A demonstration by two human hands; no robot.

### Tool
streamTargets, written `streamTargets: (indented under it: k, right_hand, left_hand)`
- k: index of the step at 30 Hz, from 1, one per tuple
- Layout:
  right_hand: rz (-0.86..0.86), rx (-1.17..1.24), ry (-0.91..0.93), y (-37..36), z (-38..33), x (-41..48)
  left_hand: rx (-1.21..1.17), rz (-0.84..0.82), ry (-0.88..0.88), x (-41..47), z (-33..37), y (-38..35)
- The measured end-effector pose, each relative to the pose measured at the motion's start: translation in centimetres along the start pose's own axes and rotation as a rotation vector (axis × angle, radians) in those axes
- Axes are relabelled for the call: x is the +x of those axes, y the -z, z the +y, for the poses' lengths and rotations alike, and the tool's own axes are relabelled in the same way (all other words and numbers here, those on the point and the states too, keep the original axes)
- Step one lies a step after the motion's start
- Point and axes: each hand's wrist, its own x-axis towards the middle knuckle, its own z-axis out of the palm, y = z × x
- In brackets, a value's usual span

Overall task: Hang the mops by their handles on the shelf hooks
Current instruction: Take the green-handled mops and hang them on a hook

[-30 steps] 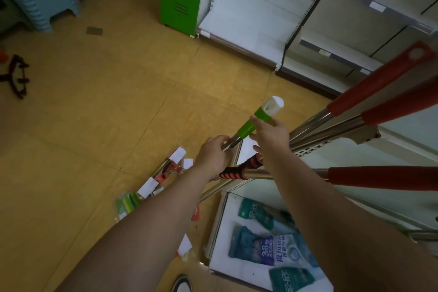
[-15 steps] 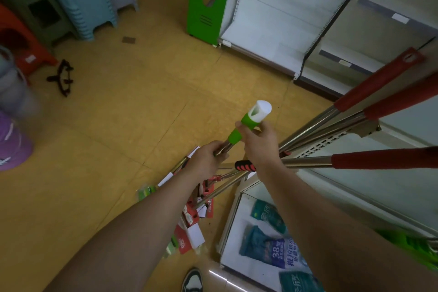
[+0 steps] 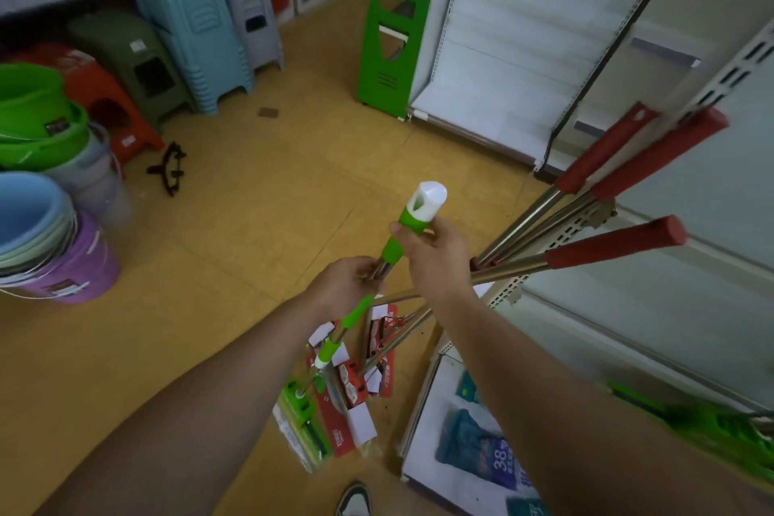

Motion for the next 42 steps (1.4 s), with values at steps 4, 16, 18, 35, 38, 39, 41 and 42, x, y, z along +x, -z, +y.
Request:
streamTargets:
  k: [4,16,18,35,38,39,41,42]
  right_hand:
    - [-0.054,0.015,0.047,2.1,-1.8,-2.2]
    - [-0.107,0.106,0.236,11.7,-5.0,-10.7]
    - [-0.091,0.107,0.285,13.9,-5.2,-12.0]
    - [0.044,0.143,0.459,34.4,-7.4,-23.8]
    - [0.083,0.118,0.482,37.5,-7.5,-25.5]
    - [0.103,0.108,0.490,38.4,-7.5,-25.9]
    - [0.142,0.102,0.507,40.2,-7.6,-26.5]
    - [0.165,0.095,0.514,41.1,-7.6,-26.8]
  left_hand:
    - [0.009,0.041,-0.017,-3.2,2.5,-0.5]
    - [0.160,0.162,-0.105,-13.7,11.5,-6.5]
    - [0.180,0.178,-0.119,-15.2,12.9,-8.3]
    - [0.217,0.178,-0.425,-24.4,26.1,-25.4]
    - [0.215,0.151,-0.452,-25.3,28.1,-28.2]
    - [0.229,0.149,-0.456,-25.6,28.8,-29.0]
    - [0.242,0.136,-0.473,-26.0,30.2,-30.7]
    - [0.240,0.125,-0.484,-26.1,30.8,-31.5]
